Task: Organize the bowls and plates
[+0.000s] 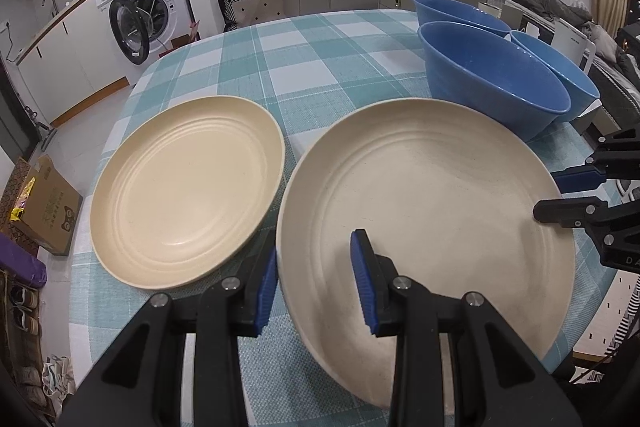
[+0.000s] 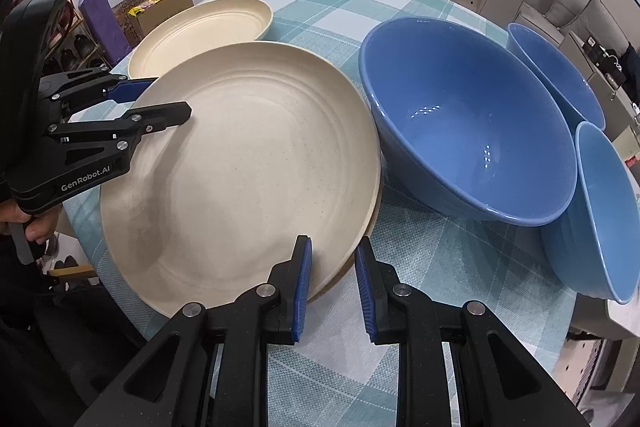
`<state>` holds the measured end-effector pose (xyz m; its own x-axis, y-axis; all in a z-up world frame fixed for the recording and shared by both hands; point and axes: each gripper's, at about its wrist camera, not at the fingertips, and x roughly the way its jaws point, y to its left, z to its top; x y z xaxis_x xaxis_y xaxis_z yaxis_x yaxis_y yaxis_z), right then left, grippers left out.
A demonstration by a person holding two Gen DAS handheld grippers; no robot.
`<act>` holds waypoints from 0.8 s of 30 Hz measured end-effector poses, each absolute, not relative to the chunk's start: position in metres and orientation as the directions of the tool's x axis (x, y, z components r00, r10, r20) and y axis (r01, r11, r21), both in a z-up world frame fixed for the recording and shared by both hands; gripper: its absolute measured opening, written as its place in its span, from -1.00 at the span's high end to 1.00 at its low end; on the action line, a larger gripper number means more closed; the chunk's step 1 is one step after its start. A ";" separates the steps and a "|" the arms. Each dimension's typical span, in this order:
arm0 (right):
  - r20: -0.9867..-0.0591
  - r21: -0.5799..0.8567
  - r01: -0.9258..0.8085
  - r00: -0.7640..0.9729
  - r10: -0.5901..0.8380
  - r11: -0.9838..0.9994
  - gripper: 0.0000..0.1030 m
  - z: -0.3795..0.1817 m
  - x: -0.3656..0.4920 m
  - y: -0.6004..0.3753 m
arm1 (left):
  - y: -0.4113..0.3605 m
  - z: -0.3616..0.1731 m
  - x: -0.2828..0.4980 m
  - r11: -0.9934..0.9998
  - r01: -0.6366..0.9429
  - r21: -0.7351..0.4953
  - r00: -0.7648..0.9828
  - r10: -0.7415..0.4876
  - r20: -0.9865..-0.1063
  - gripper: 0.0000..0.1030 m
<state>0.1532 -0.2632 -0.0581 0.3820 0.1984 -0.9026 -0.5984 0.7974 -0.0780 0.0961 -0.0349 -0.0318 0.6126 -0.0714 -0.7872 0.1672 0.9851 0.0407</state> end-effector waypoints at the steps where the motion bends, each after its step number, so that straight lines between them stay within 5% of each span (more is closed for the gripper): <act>1: -0.903 -0.082 -0.599 0.383 0.195 0.797 0.57 -0.059 0.154 -0.262 | -0.035 -0.033 0.097 0.986 0.165 0.039 0.612 -0.072 -0.787 0.36; 20: -0.893 -0.183 -0.614 0.430 0.131 0.767 0.39 -0.063 0.145 -0.258 | -0.046 -0.044 0.094 0.976 0.184 0.113 0.633 -0.029 -0.773 0.29; 24: -0.902 -0.176 -0.625 0.411 0.129 0.760 0.32 -0.069 0.144 -0.258 | -0.043 -0.042 0.089 0.976 0.174 0.130 0.637 -0.011 -0.771 0.00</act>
